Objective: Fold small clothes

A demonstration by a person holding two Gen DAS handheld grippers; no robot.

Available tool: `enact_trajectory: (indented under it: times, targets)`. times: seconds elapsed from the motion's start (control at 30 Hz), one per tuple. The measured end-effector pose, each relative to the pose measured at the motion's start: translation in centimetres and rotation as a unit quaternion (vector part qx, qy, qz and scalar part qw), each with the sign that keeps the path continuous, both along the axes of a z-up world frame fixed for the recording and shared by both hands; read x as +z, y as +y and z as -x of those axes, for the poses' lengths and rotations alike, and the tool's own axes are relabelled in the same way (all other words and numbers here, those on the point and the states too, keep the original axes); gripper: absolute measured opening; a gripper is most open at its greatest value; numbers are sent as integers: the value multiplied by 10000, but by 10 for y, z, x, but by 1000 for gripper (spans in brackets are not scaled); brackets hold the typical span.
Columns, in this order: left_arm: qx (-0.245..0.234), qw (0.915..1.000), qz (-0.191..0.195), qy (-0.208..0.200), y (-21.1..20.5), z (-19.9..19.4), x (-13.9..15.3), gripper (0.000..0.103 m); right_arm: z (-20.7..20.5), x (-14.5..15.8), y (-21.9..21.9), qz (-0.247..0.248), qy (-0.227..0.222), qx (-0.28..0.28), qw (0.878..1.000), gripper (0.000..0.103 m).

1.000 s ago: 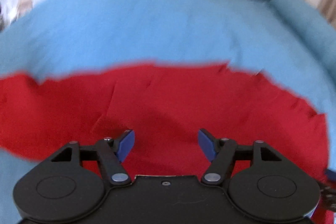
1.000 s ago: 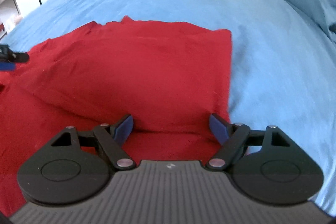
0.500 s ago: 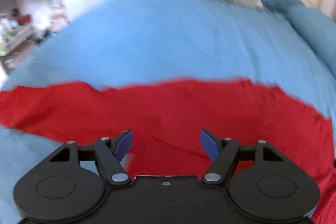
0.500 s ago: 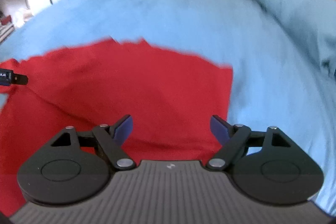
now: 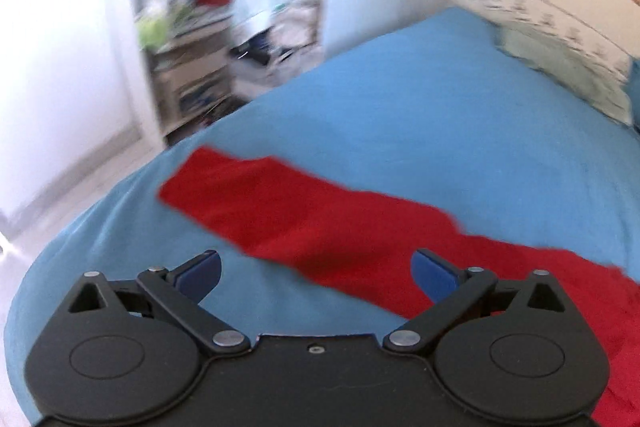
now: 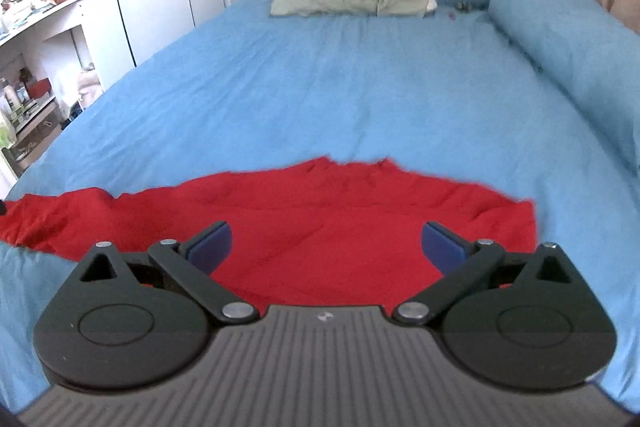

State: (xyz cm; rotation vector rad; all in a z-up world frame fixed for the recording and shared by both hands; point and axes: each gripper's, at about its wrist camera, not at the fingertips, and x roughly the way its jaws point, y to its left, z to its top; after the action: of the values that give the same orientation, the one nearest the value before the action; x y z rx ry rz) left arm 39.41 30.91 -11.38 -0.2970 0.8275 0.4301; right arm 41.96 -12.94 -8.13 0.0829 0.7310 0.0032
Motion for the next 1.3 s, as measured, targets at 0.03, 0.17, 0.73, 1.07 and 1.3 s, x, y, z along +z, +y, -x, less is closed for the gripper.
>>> enact_trajectory:
  times: [0.03, 0.17, 0.73, 1.07, 1.3]
  targets:
    - [62, 9999, 62, 62, 15, -3, -7, 92, -3, -6, 10, -48, 137, -80, 9999, 103]
    - [299, 9990, 243, 214, 66, -16, -34, 73, -4, -28, 36, -412, 506, -215, 9976, 103]
    - [699, 9973, -208, 101, 100, -52, -70, 8, 0, -61, 80, -229, 604, -498, 9967, 103]
    - [-168, 9939, -846, -682, 1, -56, 11, 7, 5, -45, 38, -392, 419, -425, 9974, 103]
    - [-1264, 9795, -940, -1256, -125, -59, 74, 7, 15, -9, -26, -325, 152, -432, 9984, 103]
